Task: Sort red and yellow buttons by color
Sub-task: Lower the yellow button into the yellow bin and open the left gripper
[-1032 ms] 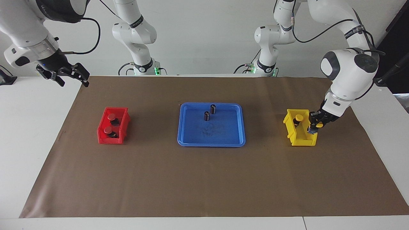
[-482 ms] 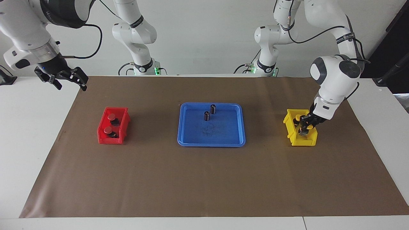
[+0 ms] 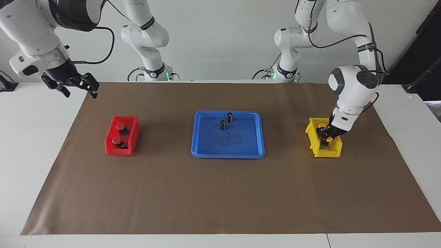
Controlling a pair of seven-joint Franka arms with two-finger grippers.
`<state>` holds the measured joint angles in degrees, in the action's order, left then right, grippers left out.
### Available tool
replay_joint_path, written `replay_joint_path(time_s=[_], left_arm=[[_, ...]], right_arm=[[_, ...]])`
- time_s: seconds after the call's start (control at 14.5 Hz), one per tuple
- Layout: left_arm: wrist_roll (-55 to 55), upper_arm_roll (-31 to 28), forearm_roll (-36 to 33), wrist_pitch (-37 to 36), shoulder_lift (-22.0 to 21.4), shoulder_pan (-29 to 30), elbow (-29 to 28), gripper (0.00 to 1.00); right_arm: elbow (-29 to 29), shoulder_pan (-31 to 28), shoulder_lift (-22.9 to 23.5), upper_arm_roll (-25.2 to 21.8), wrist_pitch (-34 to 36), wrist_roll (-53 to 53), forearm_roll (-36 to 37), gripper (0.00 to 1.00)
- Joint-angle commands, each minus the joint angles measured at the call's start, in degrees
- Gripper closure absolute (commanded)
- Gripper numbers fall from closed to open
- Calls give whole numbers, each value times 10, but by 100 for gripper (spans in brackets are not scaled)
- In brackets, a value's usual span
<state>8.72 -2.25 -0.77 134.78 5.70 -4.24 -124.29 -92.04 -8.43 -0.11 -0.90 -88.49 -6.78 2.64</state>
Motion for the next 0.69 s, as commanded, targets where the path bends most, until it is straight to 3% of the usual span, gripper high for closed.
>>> replay_joint_path(time_s=[0.0, 0.21, 0.41, 0.48, 0.62], left_arm=[[-12, -4, 9, 10, 1, -1, -3, 46], [-12, -4, 9, -1, 1, -1, 9, 44], [-11, -4, 9, -98, -3, -6, 83, 44], [-14, -3, 9, -146, -4, -7, 120, 37], [-54, 2, 6, -229, -9, -16, 184, 0]], right_arm=[[-16, 3, -13, 2, -1, 9, 4, 1], [-16, 4, -14, 2, 2, 8, 2, 1], [-17, 3, -14, 2, 1, 8, 2, 1], [-17, 3, -14, 2, 1, 8, 2, 1], [-17, 3, -14, 2, 1, 8, 2, 1]])
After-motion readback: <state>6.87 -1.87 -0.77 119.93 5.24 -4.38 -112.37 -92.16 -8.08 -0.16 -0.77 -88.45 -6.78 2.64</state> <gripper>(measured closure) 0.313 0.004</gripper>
